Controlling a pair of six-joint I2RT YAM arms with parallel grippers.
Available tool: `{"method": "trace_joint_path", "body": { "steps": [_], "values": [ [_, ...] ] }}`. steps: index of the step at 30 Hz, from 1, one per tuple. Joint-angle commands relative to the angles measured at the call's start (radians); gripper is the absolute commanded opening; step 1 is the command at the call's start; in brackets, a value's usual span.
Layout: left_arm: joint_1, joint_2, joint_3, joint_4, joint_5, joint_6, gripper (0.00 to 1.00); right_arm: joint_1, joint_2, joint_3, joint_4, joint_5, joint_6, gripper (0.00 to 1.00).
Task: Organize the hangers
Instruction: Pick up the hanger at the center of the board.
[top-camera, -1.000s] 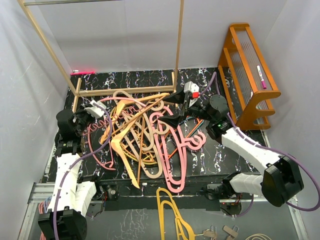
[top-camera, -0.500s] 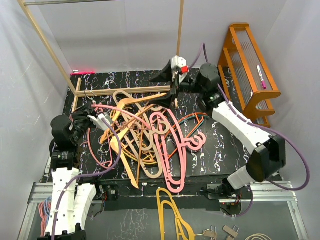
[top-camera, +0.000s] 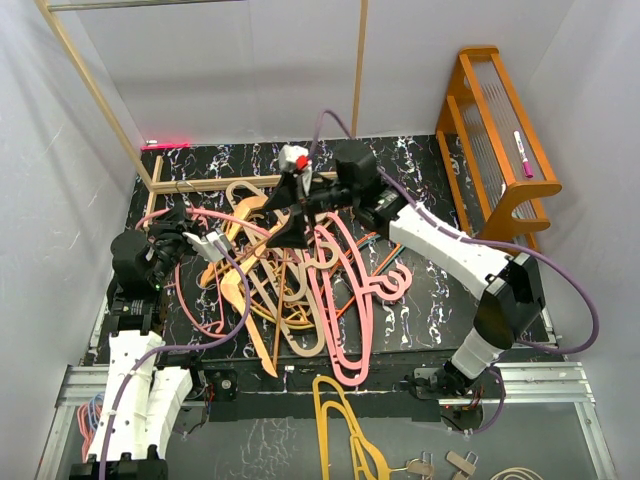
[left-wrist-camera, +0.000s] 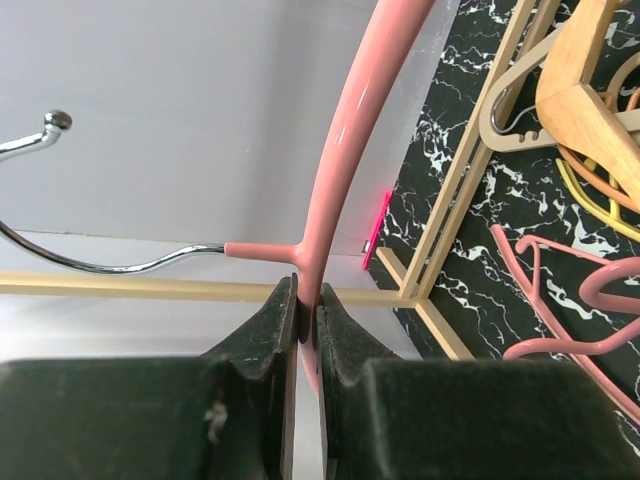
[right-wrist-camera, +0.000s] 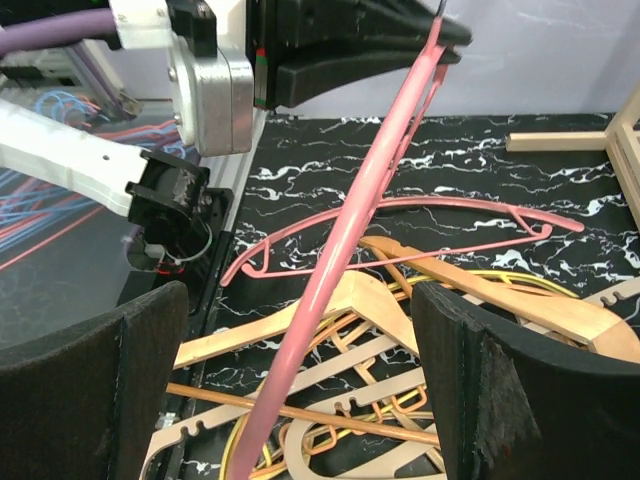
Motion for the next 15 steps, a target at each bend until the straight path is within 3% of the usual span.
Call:
{"method": "trace_joint_path", "body": {
  "steps": [1, 6, 9, 11, 14, 15],
  "values": [
    [-0.013, -0.001, -0.007, 0.081, 0.004, 0.015, 0.0, 0.061, 0.001, -0.014, -0.016, 0.192, -0.091, 0.98],
    [-0.019, -0.001, -0.009, 0.092, -0.003, 0.007, 0.0, 0.081, 0.049, -0.001, 0.051, 0.255, -0.05, 0.98],
    [-0.022, -0.002, -0.003, 0.089, -0.008, -0.011, 0.0, 0.093, 0.083, 0.021, 0.055, 0.276, -0.044, 0.86],
    [-0.023, -0.002, 0.006, 0.079, -0.005, -0.03, 0.0, 0.097, 0.104, 0.033, 0.058, 0.3, -0.045, 0.66],
    [-0.024, -0.003, 0.037, 0.04, 0.001, -0.089, 0.0, 0.097, 0.116, 0.039, 0.06, 0.357, -0.053, 0.2],
    [-0.024, -0.003, 0.075, 0.009, 0.009, -0.165, 0.16, 0.096, 0.111, 0.032, 0.057, 0.396, -0.067, 0.12]
  ]
}}
